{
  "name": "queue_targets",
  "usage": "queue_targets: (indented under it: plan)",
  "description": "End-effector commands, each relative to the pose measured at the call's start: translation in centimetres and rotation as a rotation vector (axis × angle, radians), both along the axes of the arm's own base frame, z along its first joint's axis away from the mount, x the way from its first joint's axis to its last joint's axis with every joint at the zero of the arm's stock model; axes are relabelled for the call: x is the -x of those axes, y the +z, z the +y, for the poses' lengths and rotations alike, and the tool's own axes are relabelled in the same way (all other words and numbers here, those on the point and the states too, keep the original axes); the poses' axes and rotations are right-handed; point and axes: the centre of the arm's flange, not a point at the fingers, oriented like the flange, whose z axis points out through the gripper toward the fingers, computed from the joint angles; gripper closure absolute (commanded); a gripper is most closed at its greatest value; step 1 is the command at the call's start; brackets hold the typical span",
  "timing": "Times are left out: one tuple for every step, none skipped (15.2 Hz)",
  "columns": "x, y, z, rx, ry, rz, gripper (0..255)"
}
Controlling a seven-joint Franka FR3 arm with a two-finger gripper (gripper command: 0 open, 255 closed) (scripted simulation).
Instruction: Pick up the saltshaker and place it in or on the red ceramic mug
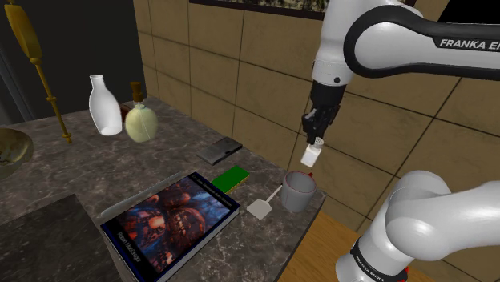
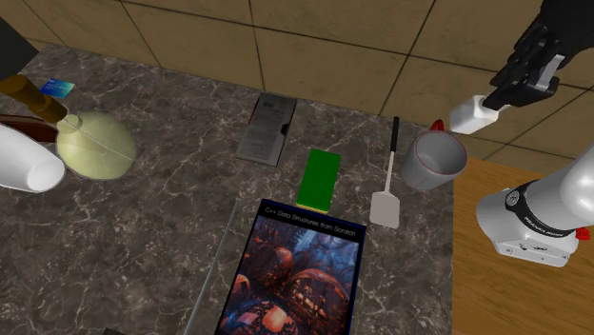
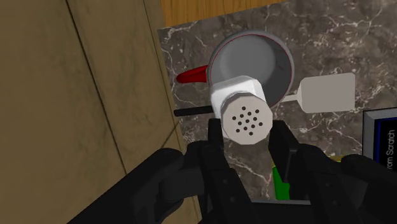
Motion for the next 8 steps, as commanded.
queue_targets:
  plan:
    - [-0.1,-1.0,0.0,0.0,0.0,0.0,255]
    - [-0.1,-1.5,0.0,0.0,0.0,0.0,255]
    - [-0.1,-2.0,0.0,0.0,0.0,0.0,255]
    - [-0.1,-2.5,0.0,0.0,0.0,0.0,255]
    - [-0.1,-3.1,0.0,0.0,0.0,0.0,255]
    - [-0.1,-3.6,0.0,0.0,0.0,0.0,255]
    - [-0.1,-4.1,0.0,0.0,0.0,0.0,255]
    - [-0.1,-4.6,0.0,0.0,0.0,0.0,255]
